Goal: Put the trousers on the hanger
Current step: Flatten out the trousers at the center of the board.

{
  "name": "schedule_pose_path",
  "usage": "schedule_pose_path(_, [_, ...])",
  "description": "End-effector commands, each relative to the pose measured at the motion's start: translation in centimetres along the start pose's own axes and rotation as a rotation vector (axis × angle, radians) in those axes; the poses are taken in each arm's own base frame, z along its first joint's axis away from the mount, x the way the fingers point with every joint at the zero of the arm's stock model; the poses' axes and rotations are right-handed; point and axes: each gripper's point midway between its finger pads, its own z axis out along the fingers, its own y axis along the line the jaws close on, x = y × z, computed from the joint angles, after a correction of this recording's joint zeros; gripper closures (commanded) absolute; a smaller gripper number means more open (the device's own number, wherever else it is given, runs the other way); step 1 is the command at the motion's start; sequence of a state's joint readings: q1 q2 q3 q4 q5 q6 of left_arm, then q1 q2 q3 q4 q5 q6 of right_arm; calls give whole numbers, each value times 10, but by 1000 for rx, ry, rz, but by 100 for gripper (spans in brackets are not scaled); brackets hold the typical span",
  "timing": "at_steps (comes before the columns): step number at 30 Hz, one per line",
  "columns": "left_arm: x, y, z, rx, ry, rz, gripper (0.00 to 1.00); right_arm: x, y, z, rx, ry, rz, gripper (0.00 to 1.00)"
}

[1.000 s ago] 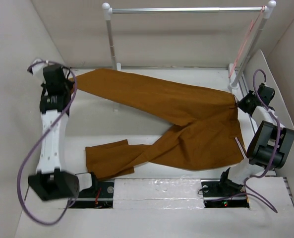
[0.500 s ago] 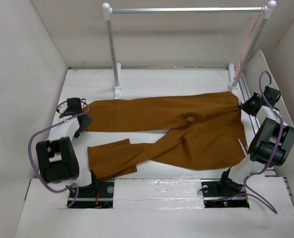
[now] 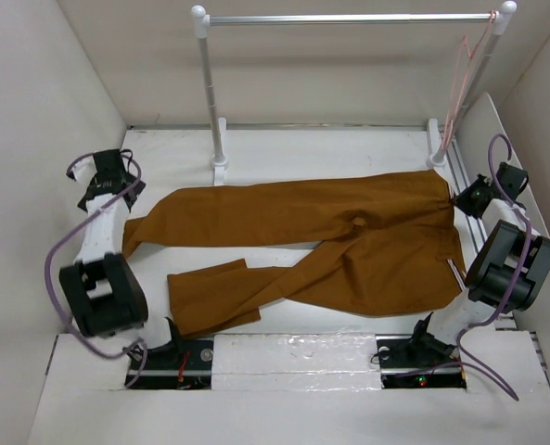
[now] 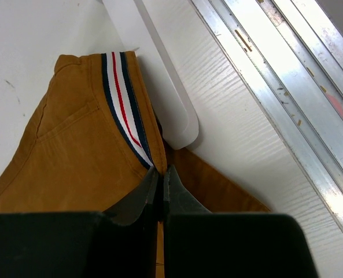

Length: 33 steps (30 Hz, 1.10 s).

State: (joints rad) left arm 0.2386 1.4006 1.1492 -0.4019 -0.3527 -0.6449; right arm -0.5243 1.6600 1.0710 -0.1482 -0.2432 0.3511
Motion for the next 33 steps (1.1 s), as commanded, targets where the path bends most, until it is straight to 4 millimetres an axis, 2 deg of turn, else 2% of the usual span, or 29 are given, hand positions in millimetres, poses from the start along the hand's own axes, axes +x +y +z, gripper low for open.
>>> schedule_pose_path(1, [22, 38, 34, -105, 134, -26, 19, -22, -5, -8, 19, -85, -12, 100])
schedule_pose_path(2, [31, 36, 44, -73, 190, -34, 23, -20, -5, -8, 19, -82, -13, 100])
schedule_pose_path(4, [35, 42, 56, -93, 230, -30, 26, -18, -5, -7, 13, -75, -15, 100])
schedule_pose_path(5, [48, 50, 69, -143, 269, -9, 26, -17, -4, -7, 5, -70, -18, 100])
schedule_pose_path(10, [70, 60, 97, -196, 305, 21, 26, -16, -1, -6, -20, -54, -54, 100])
schedule_pose_path(11, [81, 64, 103, -208, 335, 31, 26, -18, -1, -9, -13, -67, -63, 100])
schedule_pose_path(13, [88, 63, 111, -201, 353, 36, 30, -15, -9, -12, 3, -75, -66, 100])
schedule_pose_path(15, [99, 63, 120, -204, 384, 38, 54, -17, -5, -16, -16, -96, -72, 100])
schedule_pose_path(17, [105, 55, 128, -172, 408, 29, 100, -13, -11, -17, -8, -90, -63, 100])
schedule_pose_path(19, [88, 37, 135, -132, 380, 5, 100, -14, -15, -17, -5, -91, -58, 100])
schedule_pose_path(20, [86, 26, 139, -111, 382, -1, 100, -13, -12, -16, -21, -87, -57, 100])
schedule_pose_path(21, [61, 0, 142, -61, 328, -11, 100, -15, -14, -15, -22, -92, -45, 100])
schedule_pose_path(22, [47, -16, 141, -38, 302, -22, 100, -14, -15, -12, -23, -82, -39, 100])
schedule_pose_path(23, [40, -22, 148, -44, 290, -31, 100, -18, -12, -10, -37, -86, -41, 100])
schedule_pose_path(24, [9, -55, 145, 21, 229, -48, 100, -20, -10, -8, -48, -90, -38, 100])
schedule_pose_path(25, [4, -62, 150, 26, 229, -59, 100, -19, -10, -2, -54, -77, -32, 100])
schedule_pose_path(26, [-8, -74, 149, 52, 212, -84, 100, -28, -6, -2, -69, -89, -37, 100])
schedule_pose_path(27, [-30, -94, 144, 98, 167, -101, 100, -31, -5, 0, -72, -89, -41, 100])
schedule_pose_path(29, [-44, -105, 145, 123, 133, -106, 100, -37, -2, 6, -86, -87, -46, 100])
schedule_pose_path(30, [-59, -112, 143, 140, 100, -107, 100, -50, 4, 7, -100, -105, -53, 100])
schedule_pose_path(31, [-61, -110, 142, 123, 104, -92, 100, -52, 10, 10, -115, -96, -64, 100])
schedule_pose_path(32, [-60, -104, 148, 83, 100, -76, 100, -48, 9, 19, -121, -62, -60, 100])
schedule_pose_path(33, [-64, -97, 147, 47, 89, -55, 96, -52, 14, 24, -118, -40, -77, 97])
